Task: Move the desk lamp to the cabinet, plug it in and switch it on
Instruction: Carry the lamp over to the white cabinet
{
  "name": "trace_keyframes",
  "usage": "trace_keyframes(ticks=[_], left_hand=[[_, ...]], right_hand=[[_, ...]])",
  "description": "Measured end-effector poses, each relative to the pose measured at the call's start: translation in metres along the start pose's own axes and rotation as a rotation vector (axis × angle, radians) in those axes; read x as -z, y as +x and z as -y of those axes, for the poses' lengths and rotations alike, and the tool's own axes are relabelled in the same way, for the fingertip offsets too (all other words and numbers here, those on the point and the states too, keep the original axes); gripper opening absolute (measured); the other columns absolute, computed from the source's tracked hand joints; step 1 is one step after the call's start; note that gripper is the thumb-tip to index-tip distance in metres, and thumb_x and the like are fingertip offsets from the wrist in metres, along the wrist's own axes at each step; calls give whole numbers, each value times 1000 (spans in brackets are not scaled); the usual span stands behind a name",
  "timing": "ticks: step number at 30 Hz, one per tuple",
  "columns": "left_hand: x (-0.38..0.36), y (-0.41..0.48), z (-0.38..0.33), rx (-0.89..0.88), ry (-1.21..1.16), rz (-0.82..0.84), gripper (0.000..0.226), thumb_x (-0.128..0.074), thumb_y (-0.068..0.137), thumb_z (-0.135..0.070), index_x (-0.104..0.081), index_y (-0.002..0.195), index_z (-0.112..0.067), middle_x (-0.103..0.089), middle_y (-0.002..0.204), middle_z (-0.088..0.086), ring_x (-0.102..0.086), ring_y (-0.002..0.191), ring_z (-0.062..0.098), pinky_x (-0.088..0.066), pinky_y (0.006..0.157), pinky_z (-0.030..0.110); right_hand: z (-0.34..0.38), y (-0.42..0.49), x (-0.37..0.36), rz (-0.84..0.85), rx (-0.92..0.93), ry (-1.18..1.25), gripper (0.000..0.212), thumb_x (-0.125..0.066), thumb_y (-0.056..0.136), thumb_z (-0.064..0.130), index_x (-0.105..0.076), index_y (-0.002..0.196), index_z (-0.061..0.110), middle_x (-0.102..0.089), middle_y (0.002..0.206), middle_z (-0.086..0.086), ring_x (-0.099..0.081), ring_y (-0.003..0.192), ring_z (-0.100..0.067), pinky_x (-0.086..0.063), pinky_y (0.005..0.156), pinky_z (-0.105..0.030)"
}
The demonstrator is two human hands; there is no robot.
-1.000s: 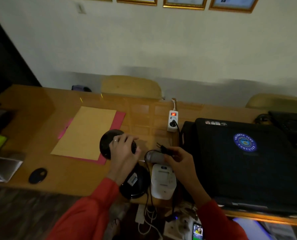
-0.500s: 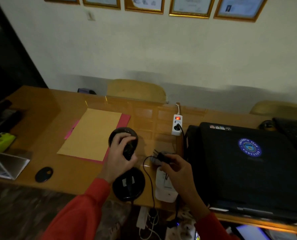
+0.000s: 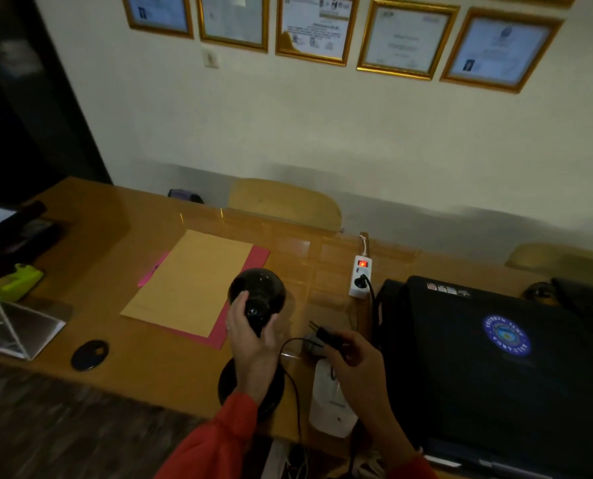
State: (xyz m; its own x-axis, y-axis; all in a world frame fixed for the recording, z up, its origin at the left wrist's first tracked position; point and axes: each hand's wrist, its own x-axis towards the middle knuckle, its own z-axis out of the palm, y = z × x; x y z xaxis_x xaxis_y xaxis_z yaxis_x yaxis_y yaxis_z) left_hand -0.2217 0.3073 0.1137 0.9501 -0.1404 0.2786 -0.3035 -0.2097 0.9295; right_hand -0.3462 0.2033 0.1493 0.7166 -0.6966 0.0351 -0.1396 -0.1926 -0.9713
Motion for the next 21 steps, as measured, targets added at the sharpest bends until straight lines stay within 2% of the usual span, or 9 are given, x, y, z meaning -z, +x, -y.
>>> trace_keyframes(ticks=[2, 4, 6, 8, 10, 12, 16, 18, 21], left_hand=[[13, 1, 4, -98, 9, 28, 54, -53, 89, -34, -28, 135, -46, -32, 142, -1, -33, 132, 18, -34, 107, 40], [29, 5, 10, -207, 46, 28, 52, -52, 88, -30, -29, 131, -49, -33, 140, 6, -36, 130, 17, -35, 106, 36], [50, 11, 14, -275, 71, 10, 52, -55, 88, -26, -31, 129, -46, -35, 138, 8, -37, 127, 5, -36, 105, 28], [72, 19, 16, -324, 77, -15, 48, -55, 88, -27, -34, 129, -39, -38, 134, 9, -37, 124, -4, -36, 103, 14], [96, 29, 12, -383, 87, -44, 41, -53, 91, -37, -38, 128, -27, -42, 129, 13, -40, 122, 2, -34, 103, 7], [118, 38, 3, -434, 90, -79, 45, -52, 90, -45, -41, 125, -17, -45, 125, 13, -43, 120, 7, -33, 104, 8], [165, 54, -19, -492, 110, -158, 48, -52, 89, -46, -41, 124, -15, -42, 125, 3, -41, 122, -3, -33, 104, 10], [193, 61, -31, -509, 127, -186, 49, -53, 89, -45, -41, 124, -13, -43, 124, 9, -43, 120, 1, -33, 105, 11], [237, 70, -44, -545, 182, -271, 49, -54, 88, -43, -41, 125, -12, -45, 125, 10, -44, 119, 11, -34, 106, 15]], right_hand=[[3, 5, 1, -15, 5, 0, 21, -68, 84, 7, -66, 99, 21, -71, 95, 4, -68, 89, -7, -55, 72, -15], [7, 10, 0, -7, 15, 1, 20, -68, 84, 8, -67, 98, 22, -71, 93, 6, -68, 86, -4, -56, 74, -21], [12, 15, -4, 16, 30, 2, 19, -68, 84, 7, -68, 101, 16, -72, 91, 1, -69, 83, -8, -57, 74, -26], [21, 20, -12, 42, 64, 3, 18, -67, 85, 6, -68, 101, 13, -71, 88, -7, -69, 81, -16, -56, 69, -24], [33, 23, -22, 91, 125, 16, 19, -65, 85, 0, -66, 98, 14, -70, 86, -11, -68, 75, -13, -56, 65, -18], [48, 25, -35, 151, 177, 29, 23, -64, 85, -1, -64, 97, 18, -69, 82, -10, -68, 70, -11, -55, 61, -16], [88, 28, -61, 245, 279, 53, 26, -64, 86, 4, -65, 94, 29, -68, 71, 4, -67, 61, -4, -53, 56, -12], [112, 30, -76, 321, 265, 148, 33, -61, 87, 4, -66, 88, 37, -72, 70, 3, -66, 60, -4, -53, 57, -13], [148, 31, -102, 393, 342, 233, 36, -60, 88, 1, -66, 93, 36, -73, 74, 7, -65, 60, -7, -55, 58, -17]])
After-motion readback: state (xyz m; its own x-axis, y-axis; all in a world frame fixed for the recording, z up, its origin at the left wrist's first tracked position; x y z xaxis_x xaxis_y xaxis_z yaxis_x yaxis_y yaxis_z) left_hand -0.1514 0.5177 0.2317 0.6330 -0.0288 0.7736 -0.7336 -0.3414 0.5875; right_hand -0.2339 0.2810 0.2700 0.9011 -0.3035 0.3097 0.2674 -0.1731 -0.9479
